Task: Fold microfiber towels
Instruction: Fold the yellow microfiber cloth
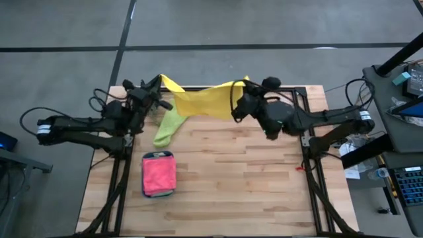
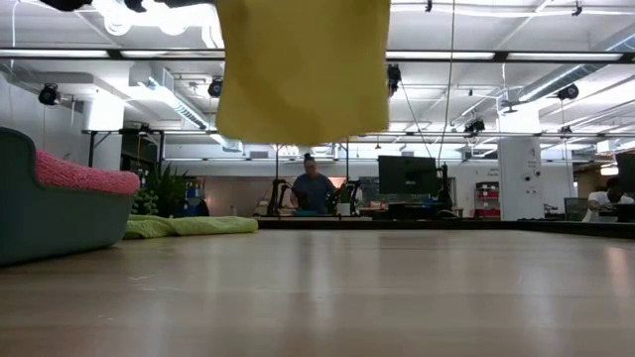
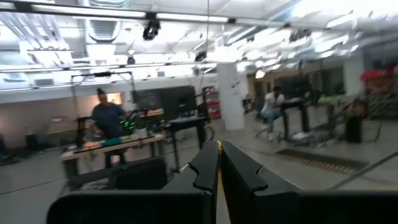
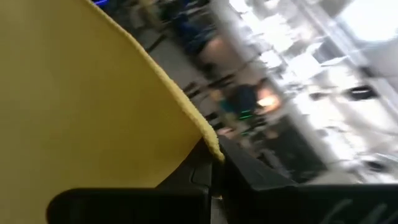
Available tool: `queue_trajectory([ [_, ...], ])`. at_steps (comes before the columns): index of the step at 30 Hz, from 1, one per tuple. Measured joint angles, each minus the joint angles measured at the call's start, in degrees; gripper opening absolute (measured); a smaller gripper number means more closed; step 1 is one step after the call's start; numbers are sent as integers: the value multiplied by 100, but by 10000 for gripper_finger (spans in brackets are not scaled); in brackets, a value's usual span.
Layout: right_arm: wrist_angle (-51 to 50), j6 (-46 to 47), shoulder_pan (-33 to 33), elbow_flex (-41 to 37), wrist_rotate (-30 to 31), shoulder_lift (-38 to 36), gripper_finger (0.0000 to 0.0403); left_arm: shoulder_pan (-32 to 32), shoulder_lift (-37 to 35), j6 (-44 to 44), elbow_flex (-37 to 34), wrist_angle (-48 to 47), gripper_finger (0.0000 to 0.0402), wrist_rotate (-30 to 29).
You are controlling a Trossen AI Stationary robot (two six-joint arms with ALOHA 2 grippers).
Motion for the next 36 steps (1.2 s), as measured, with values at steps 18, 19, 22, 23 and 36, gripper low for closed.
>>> queue_trajectory([
  [18, -4971, 4454, -1290, -52, -3251, -709, 8, 163, 106, -2972, -88, -3399, 0, 145],
  [19, -5127, 4622, -1258, -83, -3436, -709, 8, 150, 119, -3142, -88, -3687, 0, 271],
  [22, -5472, 5056, -1140, -247, -4113, -709, 8, 140, 130, -3600, -88, -4291, 0, 1149],
  [23, -5528, 5132, -1084, -317, -4416, -709, 8, 125, 128, -3644, -88, -4433, 0, 1591],
  [36, -4866, 4746, -1111, -363, -2521, -735, 8, 632, 119, -2281, 402, -4017, 0, 2031],
])
